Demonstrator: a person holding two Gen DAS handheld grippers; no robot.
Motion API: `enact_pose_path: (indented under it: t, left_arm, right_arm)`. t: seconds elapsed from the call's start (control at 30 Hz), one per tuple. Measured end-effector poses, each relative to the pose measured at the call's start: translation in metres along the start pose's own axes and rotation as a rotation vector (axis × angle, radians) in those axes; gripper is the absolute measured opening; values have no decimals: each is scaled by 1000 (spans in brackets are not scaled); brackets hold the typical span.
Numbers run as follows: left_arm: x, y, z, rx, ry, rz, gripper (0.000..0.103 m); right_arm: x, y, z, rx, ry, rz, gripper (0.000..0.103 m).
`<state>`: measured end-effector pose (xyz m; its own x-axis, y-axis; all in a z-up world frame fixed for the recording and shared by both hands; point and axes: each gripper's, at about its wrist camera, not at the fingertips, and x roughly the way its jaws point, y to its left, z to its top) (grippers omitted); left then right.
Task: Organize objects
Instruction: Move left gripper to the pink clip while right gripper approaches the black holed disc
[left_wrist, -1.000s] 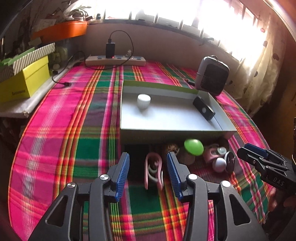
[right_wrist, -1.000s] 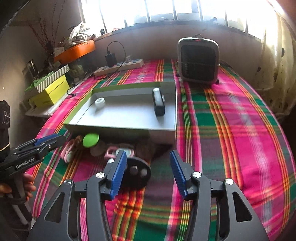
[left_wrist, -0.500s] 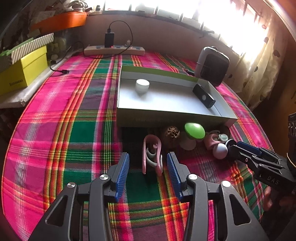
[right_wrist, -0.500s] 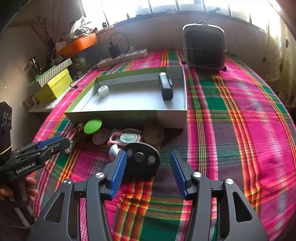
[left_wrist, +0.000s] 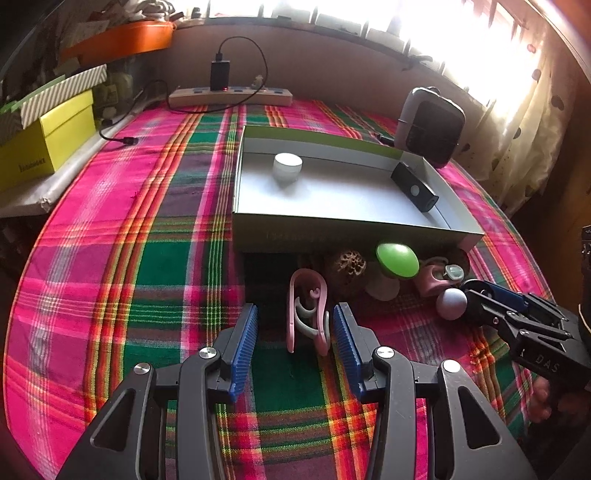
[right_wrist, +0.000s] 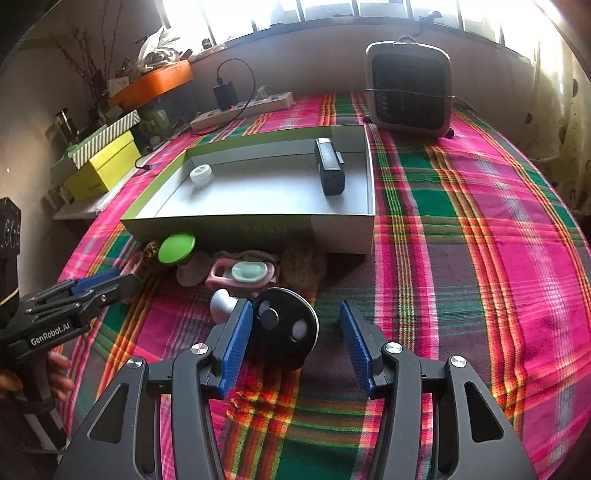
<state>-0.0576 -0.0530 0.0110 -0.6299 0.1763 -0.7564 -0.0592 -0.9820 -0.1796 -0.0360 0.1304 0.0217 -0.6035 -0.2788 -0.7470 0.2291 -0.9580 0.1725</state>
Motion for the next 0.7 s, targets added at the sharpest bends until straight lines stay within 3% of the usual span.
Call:
enact_pose_path:
  t: [0.17,0.33,0.57,0.7]
  left_arm:
    - [3,-2,2,20,-7,22,41]
    - [5,-5,3,34,-11,45,41]
    - [6,-6,2,43,-20,53,40]
    - [6,-4,2,33,-23,59,35]
  right_arm:
    - [-2,-1,-1,-2,-3,-27,48]
    - [-5,-2,-3,-10,-11,-32,36]
    - [-6,-2,-4,-8,-11,-24,29]
    - [-7,-4,-4,0,-16,-25,28]
